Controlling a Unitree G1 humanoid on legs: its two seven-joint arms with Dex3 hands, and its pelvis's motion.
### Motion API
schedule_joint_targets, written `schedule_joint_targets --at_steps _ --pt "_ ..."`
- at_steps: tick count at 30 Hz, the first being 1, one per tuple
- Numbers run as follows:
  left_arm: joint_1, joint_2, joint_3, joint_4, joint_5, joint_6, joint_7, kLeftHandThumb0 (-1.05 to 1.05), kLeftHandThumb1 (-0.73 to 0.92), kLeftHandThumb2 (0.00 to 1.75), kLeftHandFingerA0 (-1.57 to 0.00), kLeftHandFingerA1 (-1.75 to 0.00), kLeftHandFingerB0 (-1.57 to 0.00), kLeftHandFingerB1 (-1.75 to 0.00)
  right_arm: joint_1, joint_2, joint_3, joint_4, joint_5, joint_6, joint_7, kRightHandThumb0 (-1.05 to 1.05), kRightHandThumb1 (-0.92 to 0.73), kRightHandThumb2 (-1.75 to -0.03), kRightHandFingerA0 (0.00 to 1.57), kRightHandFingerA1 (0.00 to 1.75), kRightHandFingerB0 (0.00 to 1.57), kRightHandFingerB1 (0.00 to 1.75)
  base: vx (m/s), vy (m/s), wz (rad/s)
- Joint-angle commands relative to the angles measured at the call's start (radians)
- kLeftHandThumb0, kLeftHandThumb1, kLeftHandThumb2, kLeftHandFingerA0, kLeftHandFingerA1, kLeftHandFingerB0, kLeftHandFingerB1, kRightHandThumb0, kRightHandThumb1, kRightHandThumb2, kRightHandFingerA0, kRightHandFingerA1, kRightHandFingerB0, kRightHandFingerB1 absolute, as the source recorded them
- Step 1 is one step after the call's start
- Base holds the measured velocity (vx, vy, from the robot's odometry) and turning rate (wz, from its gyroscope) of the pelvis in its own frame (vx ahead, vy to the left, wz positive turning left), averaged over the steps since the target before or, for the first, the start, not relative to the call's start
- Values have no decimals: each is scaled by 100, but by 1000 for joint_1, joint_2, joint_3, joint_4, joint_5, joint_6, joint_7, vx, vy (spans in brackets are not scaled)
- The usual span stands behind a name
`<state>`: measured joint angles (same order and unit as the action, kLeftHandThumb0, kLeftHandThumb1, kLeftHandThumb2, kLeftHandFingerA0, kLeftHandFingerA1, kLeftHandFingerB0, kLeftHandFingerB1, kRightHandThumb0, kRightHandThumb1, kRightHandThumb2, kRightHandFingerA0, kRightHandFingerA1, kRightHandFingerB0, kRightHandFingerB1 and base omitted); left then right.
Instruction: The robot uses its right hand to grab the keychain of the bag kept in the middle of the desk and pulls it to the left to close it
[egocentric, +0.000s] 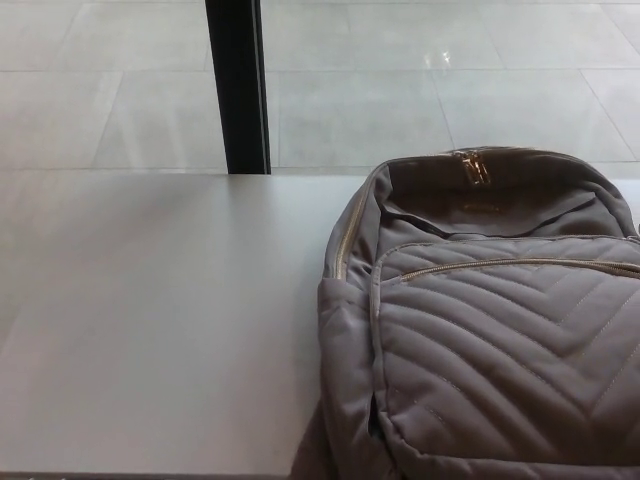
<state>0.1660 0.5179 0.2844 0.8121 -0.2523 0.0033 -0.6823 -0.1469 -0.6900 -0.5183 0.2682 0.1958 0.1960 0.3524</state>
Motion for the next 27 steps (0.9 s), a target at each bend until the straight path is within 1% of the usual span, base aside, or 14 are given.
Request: schedule_joint_targets --at_steps 1,6,7,10,11,14,16,17,19,21,22,23,26,27 --pt "-2 14 3 -2 10 -17 1 -105 48 57 -70 -100 -51 -100 52 -13 10 -21 -29 -65 5 -38 -69 -59 65 61 53 44 0 0 0" --pt "6 12 4 -11 11 -15 5 -105 49 57 -69 -99 -52 -98 79 -26 61 -46 -40 -132 60 -42 -69 -59 58 65 47 45 0 0 0" --pt "6 12 3 -11 12 -13 8 -105 32 89 -69 -98 -54 -96 87 -33 83 -56 -54 -149 73 -47 -54 -84 58 68 45 55 0 0 0" --pt "4 12 5 -9 10 -7 10 -105 49 57 -68 -100 -54 -97 103 -45 144 -106 -94 -130 71 -44 -54 -84 62 75 44 55 0 0 0" --pt "2 13 5 -2 11 -9 9 -105 34 93 -70 -99 -53 -96 110 -54 167 -109 -121 -145 67 -44 -55 -84 61 74 43 54 0 0 0" --pt "-4 16 5 12 13 -25 3 -105 50 57 -70 -99 -54 -98 116 -75 210 -81 -148 -201 90 -47 -57 -86 58 76 40 54 0 0 0" --pt "-7 19 4 19 15 -29 3 -105 51 57 -70 -98 -53 -98 133 -80 251 -63 -190 -193 68 -51 -57 -88 56 73 39 53 0 0 0" --pt "-5 19 4 17 15 -29 4 -105 32 91 -72 -98 -54 -97 139 -84 261 -62 -200 -191 63 -52 -72 -62 58 67 44 40 0 0 0" --pt "-10 17 9 20 7 -24 -2 -105 34 90 -70 -99 -52 -97 157 -89 278 -55 -217 -182 54 -57 -58 -91 52 71 35 52 0 0 0" --pt "-5 17 11 7 4 -20 -2 -105 50 57 -71 -99 -52 -99 168 -88 290 -31 -232 -207 39 -53 -73 -62 54 67 41 40 0 0 0" --pt "-5 18 12 5 4 -21 -4 -105 50 58 -71 -100 -51 -100 179 -92 293 -23 -242 -217 32 -58 -59 -91 51 69 34 52 0 0 0" --pt "-7 18 13 4 2 -18 -7 -105 33 90 -71 -100 -51 -99 197 -100 299 -2 -262 -241 19 -58 -59 -92 52 70 35 52 0 0 0" --pt "-10 16 17 8 -1 -12 -9 -105 33 90 -71 -100 -51 -99 197 -103 305 19 -270 -266 10 -58 -59 -92 52 70 35 52 0 0 0" --pt "-7 18 16 -4 0 -15 -10 -105 50 57 -70 -102 -49 -102 201 -110 308 37 -281 -291 5 -59 -76 -63 55 73 41 39 0 0 0"
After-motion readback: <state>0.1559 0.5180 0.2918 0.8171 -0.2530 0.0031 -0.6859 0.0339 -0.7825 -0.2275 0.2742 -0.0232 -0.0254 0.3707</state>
